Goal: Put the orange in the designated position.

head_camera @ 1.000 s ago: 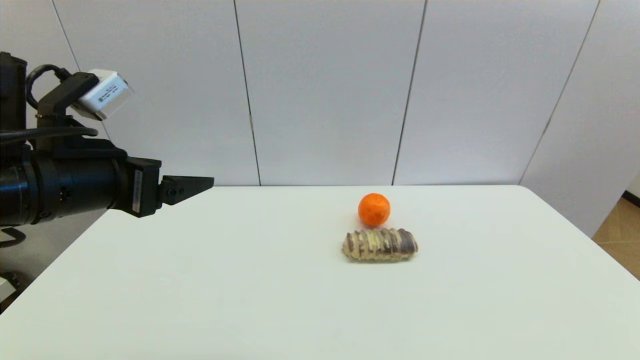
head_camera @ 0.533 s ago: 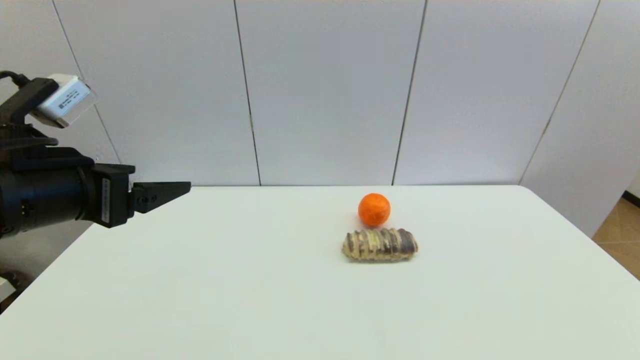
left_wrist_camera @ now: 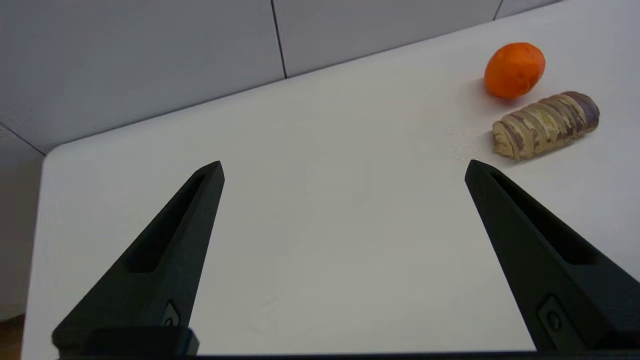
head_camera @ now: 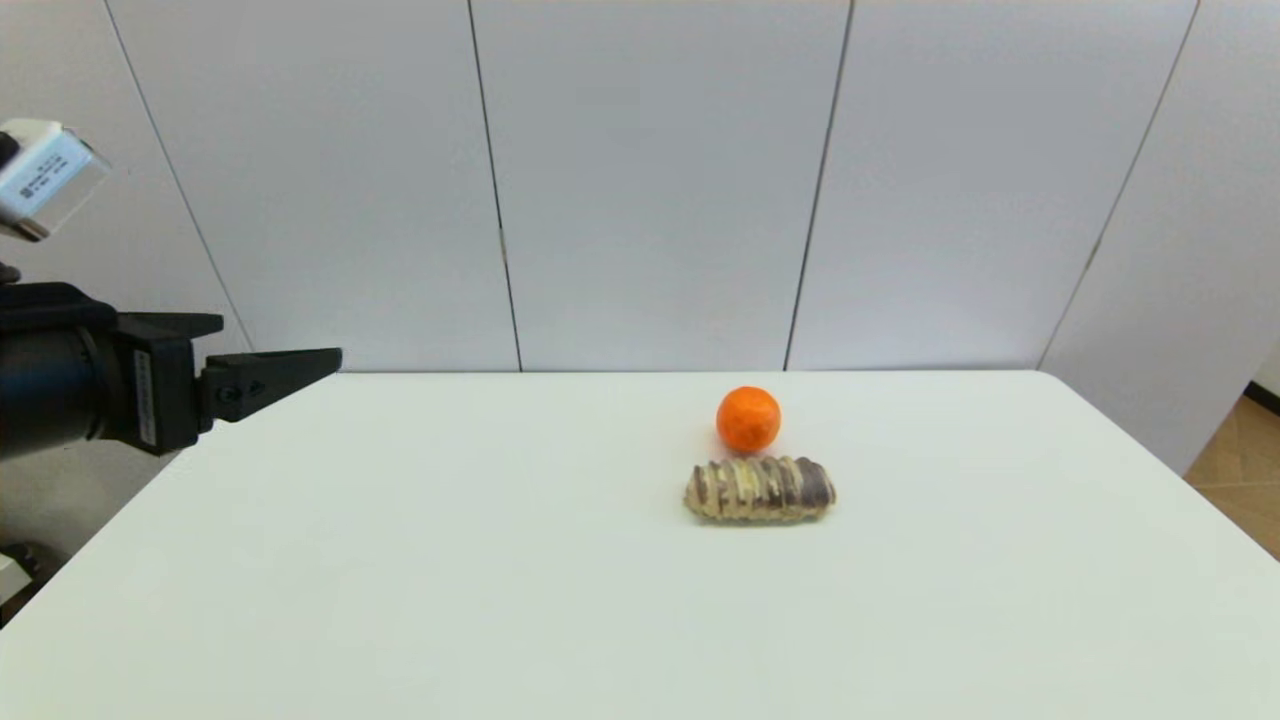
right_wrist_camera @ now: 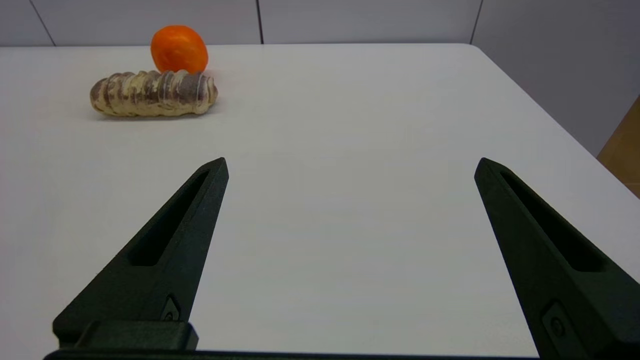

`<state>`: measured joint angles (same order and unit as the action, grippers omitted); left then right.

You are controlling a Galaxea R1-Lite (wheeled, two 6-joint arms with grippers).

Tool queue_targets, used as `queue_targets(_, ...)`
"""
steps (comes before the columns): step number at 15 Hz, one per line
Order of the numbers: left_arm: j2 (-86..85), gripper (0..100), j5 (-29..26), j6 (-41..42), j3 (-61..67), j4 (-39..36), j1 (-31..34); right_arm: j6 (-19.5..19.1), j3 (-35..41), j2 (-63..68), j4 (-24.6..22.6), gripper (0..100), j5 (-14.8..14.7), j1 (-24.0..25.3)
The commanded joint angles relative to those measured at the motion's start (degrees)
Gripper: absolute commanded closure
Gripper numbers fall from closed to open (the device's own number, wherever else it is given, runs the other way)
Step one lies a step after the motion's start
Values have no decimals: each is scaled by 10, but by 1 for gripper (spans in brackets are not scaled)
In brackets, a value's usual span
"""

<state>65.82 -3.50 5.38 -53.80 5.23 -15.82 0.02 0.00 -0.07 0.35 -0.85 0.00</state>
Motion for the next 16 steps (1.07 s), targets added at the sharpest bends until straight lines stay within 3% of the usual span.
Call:
queue_targets(1,-40,0,0,4,-1,-4,3,0,0,1,0,0,0,0)
queue_targets(16,-184,0,-11,41,60,-4,66,0,0,1,0,0,0,0)
